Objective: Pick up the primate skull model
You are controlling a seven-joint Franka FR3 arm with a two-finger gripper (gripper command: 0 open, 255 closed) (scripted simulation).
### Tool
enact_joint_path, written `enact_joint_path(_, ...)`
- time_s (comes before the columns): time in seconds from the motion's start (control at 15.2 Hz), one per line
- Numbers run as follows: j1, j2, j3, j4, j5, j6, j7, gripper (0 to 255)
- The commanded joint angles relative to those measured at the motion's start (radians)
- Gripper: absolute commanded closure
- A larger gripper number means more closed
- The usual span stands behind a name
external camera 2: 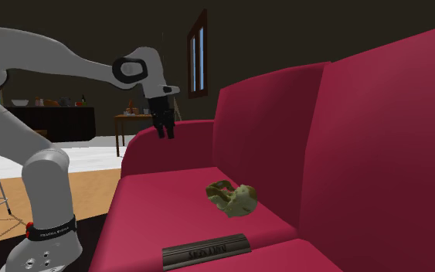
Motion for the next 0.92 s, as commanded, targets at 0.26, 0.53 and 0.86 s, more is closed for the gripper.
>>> enact_joint_path(0.26, -0.027, 0.135, -0.071, -0.021, -0.064, 0.18, -0.079, 0)
enact_joint_path(0.53, -0.041, 0.253, -0.121, -0.005, -0.095, 0.299, -0.132, 0)
enact_joint_path(0.86, -0.054, 0.418, -0.18, 0.046, -0.11, 0.437, -0.203, 0)
